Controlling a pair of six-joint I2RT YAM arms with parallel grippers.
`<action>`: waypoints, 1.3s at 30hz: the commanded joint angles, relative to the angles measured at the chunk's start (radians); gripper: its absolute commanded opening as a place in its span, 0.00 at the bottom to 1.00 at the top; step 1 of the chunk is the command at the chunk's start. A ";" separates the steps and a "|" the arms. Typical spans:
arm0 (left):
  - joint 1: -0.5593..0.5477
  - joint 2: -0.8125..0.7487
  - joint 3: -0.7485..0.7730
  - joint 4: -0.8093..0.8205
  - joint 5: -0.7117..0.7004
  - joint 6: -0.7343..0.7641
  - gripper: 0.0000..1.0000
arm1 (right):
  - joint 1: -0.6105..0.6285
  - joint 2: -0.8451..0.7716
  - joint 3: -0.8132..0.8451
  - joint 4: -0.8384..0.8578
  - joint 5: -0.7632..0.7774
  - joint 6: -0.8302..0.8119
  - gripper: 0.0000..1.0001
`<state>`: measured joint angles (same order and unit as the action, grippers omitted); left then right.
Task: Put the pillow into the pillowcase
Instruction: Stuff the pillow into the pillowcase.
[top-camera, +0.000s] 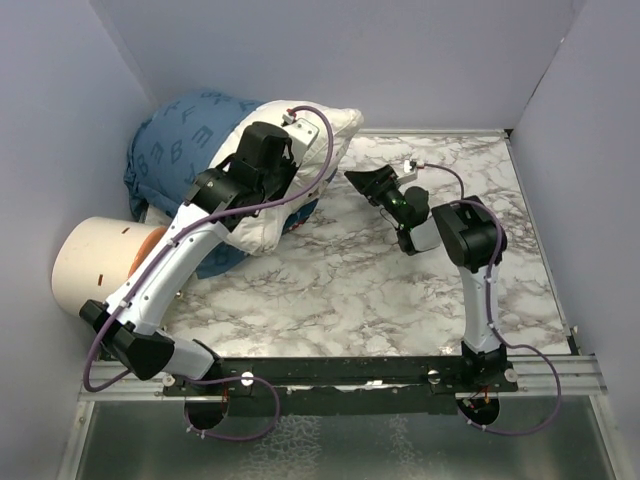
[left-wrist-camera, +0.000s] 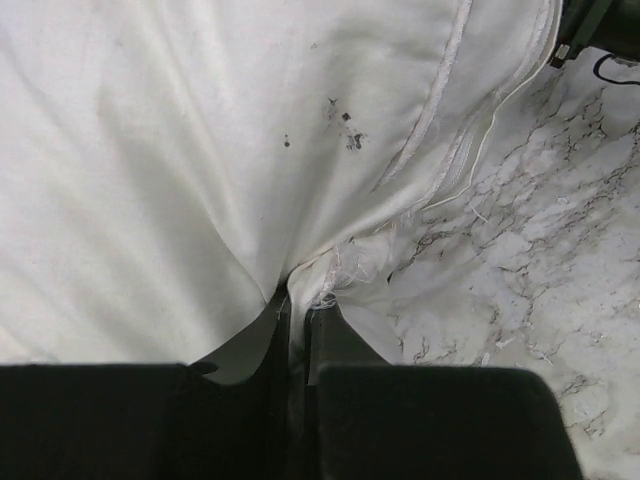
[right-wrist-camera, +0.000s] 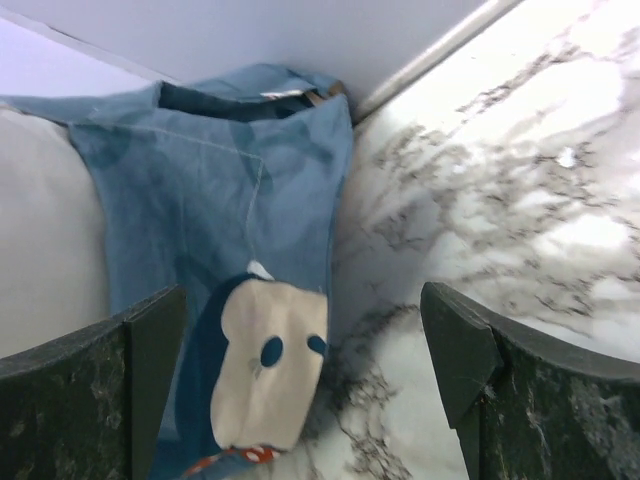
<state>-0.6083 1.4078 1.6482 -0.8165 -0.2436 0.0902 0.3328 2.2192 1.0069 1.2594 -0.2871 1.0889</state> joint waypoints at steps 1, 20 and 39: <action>0.007 -0.071 0.066 0.055 -0.070 0.018 0.00 | 0.044 0.137 0.064 0.267 -0.037 0.197 1.00; 0.006 -0.135 0.109 0.025 0.019 -0.068 0.00 | 0.155 0.459 0.512 0.445 -0.073 0.363 0.97; 0.102 -0.133 -0.054 0.200 0.112 -0.052 0.00 | 0.108 -0.317 -0.102 0.522 -0.245 0.148 0.01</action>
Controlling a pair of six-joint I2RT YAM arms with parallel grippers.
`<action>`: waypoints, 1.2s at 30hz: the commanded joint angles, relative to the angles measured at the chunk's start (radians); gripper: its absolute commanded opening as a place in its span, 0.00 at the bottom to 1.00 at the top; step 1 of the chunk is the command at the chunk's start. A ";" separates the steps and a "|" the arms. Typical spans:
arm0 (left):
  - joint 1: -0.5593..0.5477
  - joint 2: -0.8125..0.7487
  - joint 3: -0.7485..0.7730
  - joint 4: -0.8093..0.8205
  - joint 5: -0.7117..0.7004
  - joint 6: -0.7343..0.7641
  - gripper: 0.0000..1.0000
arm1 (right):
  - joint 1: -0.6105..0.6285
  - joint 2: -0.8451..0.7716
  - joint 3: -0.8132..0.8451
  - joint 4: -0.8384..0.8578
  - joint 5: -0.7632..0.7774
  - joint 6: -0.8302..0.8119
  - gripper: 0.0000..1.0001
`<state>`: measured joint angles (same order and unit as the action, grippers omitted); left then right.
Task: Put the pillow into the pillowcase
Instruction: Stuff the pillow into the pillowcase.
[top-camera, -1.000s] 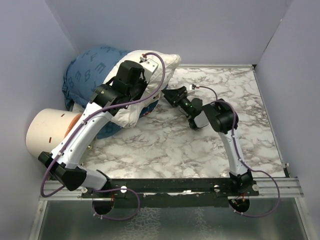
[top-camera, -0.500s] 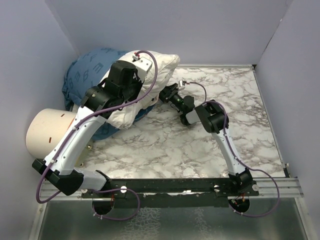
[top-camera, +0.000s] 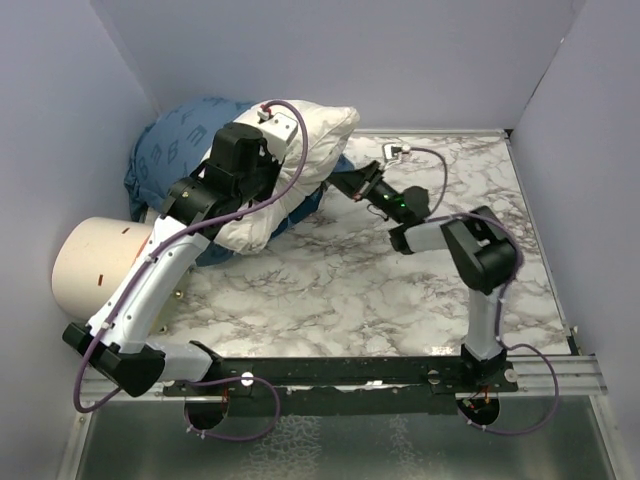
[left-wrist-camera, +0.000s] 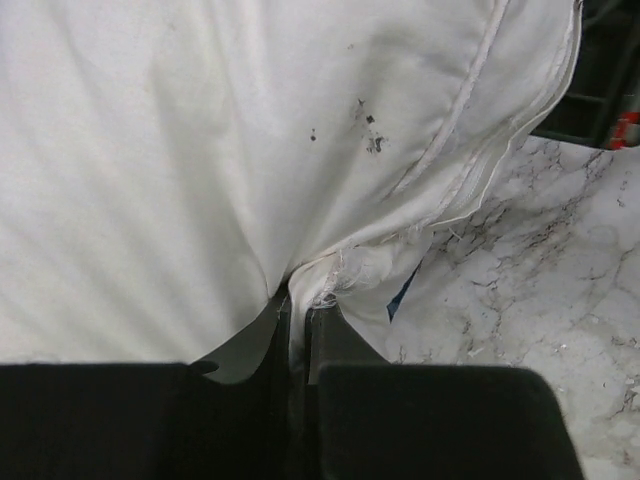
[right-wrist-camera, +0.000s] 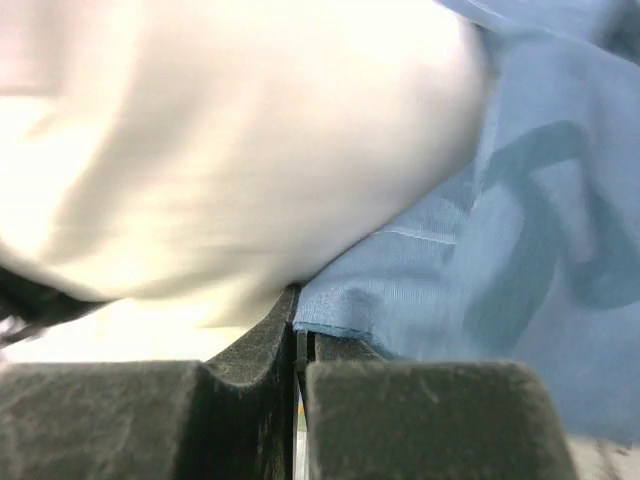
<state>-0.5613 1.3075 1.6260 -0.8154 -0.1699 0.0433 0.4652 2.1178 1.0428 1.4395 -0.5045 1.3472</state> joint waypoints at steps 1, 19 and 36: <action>0.064 -0.020 -0.042 0.214 0.053 -0.004 0.00 | -0.025 -0.267 -0.171 0.341 -0.038 -0.123 0.01; 0.002 0.099 0.192 0.514 0.635 -0.224 0.00 | -0.025 -0.675 0.150 0.097 -0.146 -0.218 0.01; 0.052 0.103 -0.197 0.856 0.418 -0.372 0.00 | 0.181 -0.272 1.063 -0.741 -0.329 -0.467 0.01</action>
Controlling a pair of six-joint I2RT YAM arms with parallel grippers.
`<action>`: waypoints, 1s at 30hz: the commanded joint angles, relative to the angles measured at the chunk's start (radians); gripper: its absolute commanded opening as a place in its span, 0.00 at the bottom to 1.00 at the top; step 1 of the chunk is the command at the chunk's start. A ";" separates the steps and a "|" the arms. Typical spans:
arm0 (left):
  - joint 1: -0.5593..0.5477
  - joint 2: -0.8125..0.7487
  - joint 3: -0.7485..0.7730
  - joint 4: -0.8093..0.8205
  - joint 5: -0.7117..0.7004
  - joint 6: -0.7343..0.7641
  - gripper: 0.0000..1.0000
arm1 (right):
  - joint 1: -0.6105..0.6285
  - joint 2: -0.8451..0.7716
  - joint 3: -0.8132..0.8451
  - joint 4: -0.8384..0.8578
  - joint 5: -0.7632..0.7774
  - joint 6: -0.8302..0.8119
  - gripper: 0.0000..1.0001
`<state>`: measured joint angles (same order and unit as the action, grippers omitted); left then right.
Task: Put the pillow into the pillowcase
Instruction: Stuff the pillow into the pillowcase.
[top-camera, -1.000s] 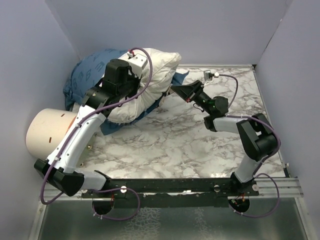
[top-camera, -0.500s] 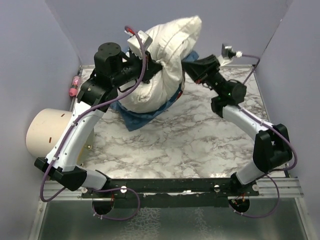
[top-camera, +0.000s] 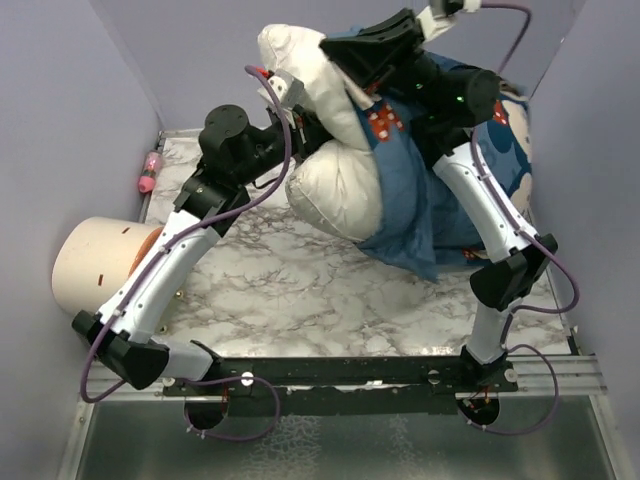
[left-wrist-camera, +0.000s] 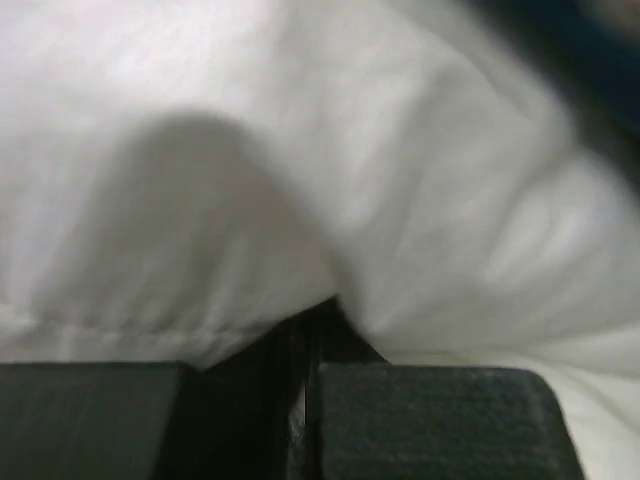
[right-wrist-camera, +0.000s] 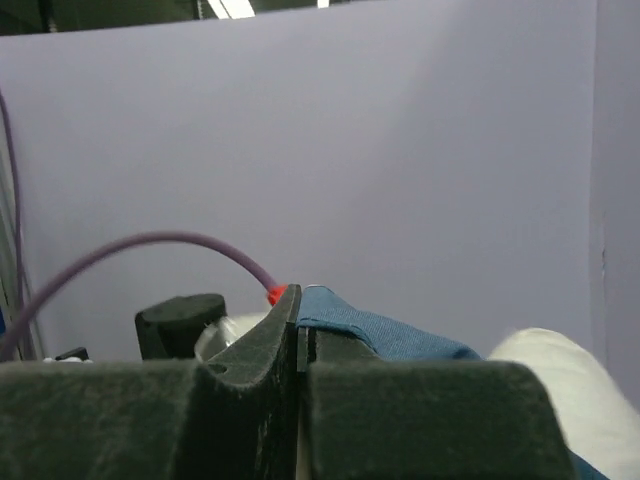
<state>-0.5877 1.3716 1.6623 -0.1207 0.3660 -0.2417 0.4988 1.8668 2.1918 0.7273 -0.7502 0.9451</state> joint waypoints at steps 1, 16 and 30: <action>0.095 0.034 -0.317 0.212 -0.123 -0.119 0.00 | 0.154 -0.035 -0.176 -0.004 -0.084 -0.058 0.01; 0.012 0.279 -0.981 1.409 0.063 -0.573 0.00 | 0.224 0.105 -0.529 0.125 -0.078 0.035 0.01; 0.059 0.437 -1.116 1.724 0.030 -0.764 0.00 | 0.264 -0.151 -0.528 -0.779 0.078 -0.709 0.61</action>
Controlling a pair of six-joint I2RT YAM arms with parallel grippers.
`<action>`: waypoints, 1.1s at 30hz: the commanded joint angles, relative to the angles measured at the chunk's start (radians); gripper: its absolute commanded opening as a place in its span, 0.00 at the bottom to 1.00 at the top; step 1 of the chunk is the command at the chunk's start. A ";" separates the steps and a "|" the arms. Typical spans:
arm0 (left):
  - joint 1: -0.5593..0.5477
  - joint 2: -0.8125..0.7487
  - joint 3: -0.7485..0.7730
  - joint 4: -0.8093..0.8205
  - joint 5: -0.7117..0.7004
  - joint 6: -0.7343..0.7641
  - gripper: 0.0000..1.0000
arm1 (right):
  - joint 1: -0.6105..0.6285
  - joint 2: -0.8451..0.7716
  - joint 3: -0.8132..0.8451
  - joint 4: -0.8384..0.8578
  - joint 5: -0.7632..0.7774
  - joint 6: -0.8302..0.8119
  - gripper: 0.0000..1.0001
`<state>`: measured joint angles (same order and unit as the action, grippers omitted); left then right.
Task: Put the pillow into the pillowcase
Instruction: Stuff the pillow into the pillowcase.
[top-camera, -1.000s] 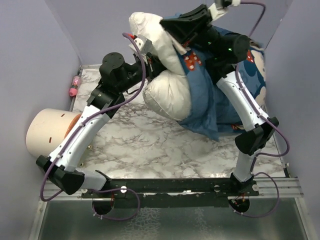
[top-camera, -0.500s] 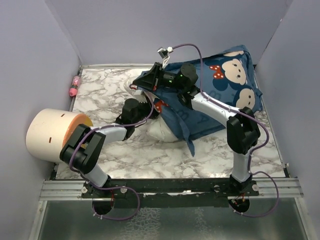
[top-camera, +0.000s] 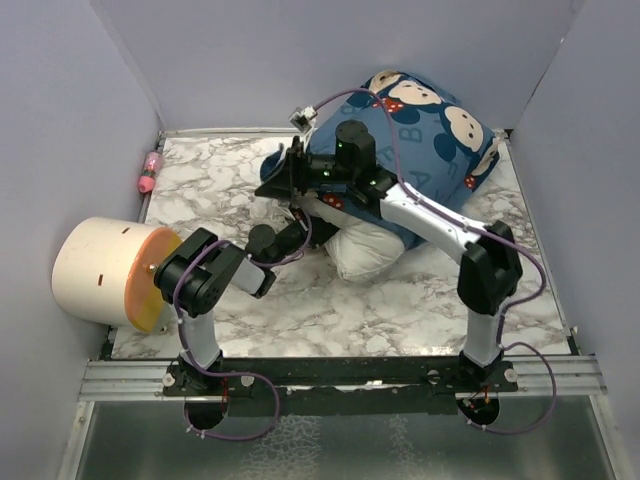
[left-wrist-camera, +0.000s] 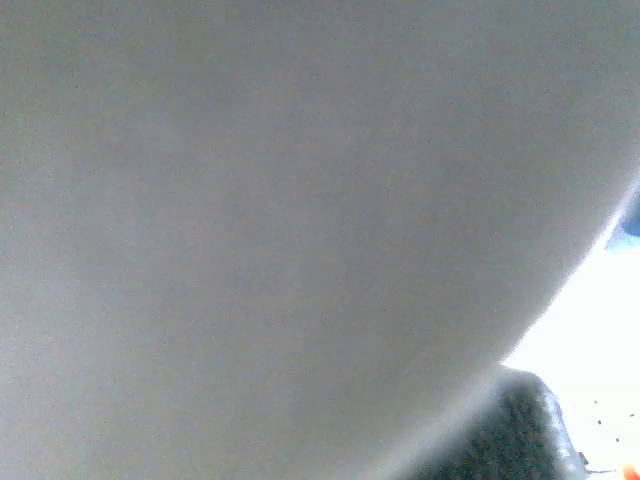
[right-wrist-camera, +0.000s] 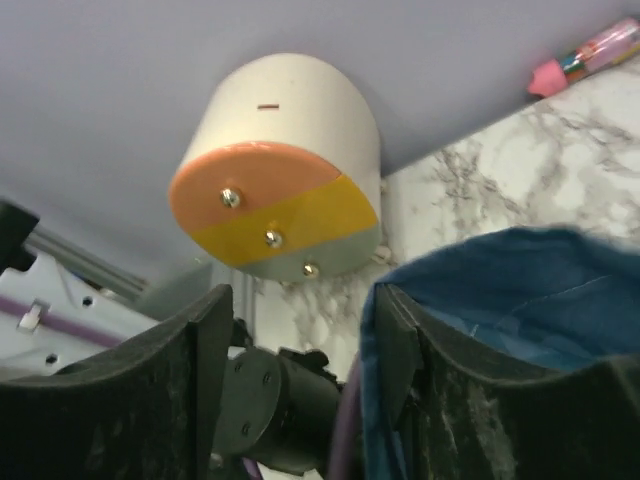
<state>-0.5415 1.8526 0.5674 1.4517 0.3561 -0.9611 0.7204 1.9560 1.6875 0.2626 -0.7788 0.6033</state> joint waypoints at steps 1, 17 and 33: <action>0.016 -0.042 -0.032 0.155 0.044 -0.052 0.00 | 0.042 -0.288 -0.038 -0.369 0.140 -0.419 0.66; 0.037 0.019 -0.118 0.313 0.085 -0.123 0.00 | 0.031 -0.843 -0.574 -0.793 0.697 -0.533 1.00; 0.046 -0.001 -0.117 0.274 0.157 -0.115 0.00 | 0.031 -1.010 -0.565 -0.813 0.806 -0.589 0.99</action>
<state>-0.4984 1.8721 0.4480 1.5295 0.4557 -1.0611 0.7532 1.0351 1.0760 -0.5732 0.0555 0.0738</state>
